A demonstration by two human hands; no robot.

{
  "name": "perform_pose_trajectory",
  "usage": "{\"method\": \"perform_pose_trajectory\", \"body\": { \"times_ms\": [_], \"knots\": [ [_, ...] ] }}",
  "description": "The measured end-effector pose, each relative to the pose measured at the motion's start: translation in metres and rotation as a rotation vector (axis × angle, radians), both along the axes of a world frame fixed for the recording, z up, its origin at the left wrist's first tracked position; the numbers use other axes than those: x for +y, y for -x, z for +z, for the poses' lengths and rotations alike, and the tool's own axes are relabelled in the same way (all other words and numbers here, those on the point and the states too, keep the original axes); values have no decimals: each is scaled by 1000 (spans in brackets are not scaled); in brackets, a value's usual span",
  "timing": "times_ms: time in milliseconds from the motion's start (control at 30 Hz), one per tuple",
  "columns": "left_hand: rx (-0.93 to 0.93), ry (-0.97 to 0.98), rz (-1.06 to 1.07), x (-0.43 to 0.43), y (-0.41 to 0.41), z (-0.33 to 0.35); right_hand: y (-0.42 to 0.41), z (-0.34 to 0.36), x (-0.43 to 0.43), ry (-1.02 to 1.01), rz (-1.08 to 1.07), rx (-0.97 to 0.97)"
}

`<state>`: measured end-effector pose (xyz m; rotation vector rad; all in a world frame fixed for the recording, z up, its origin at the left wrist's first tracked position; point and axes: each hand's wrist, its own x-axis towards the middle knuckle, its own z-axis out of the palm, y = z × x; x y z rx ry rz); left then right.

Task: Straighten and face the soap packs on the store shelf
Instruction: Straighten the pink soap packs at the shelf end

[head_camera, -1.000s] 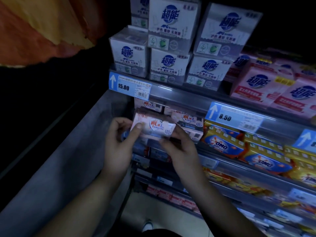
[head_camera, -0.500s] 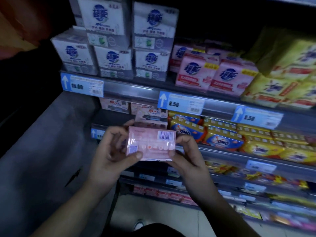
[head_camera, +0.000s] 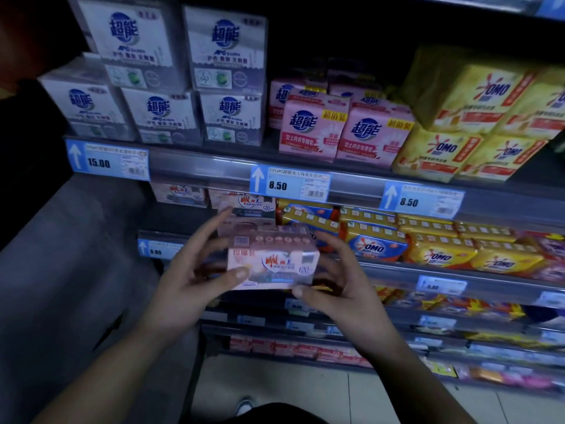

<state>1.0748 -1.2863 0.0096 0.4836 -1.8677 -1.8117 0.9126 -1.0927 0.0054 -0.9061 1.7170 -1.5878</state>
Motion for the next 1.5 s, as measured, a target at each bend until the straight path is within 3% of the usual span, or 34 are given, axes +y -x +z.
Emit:
{"method": "perform_pose_trajectory", "body": {
  "times_ms": [133, 267, 367, 567, 733, 967, 1167, 1400, 1500],
  "knots": [
    [-121, -244, 80, 2, 4, -1, 4, 1, -4, -54, 41, 73],
    [-152, -154, -13, -10, -2, 1, 4, 4, -12, -38, -18, 96],
    [-131, -71, -138, -18, -6, -2, 2, 6, -18, -16, -86, -3],
    [-188, -91, -62, -20, -1, -10, -14, 7, -32, -39, -186, -126],
    [-194, -499, 17, -21, 7, -11, -18, 9, -35, 25, -139, -234],
    [-349, -663, -32, -32, 9, -14, -27, 15, -39, 24, -128, -39],
    [-312, -777, -104, -27, 11, -15, -40, 19, -41, 94, -174, -11],
    [-231, -732, -104, -25, 11, -13, -40, 16, -43, 105, -164, -42],
    [-50, -437, -64, -22, 7, -10, -30, 4, -41, 108, -146, -241]
  ]
}}
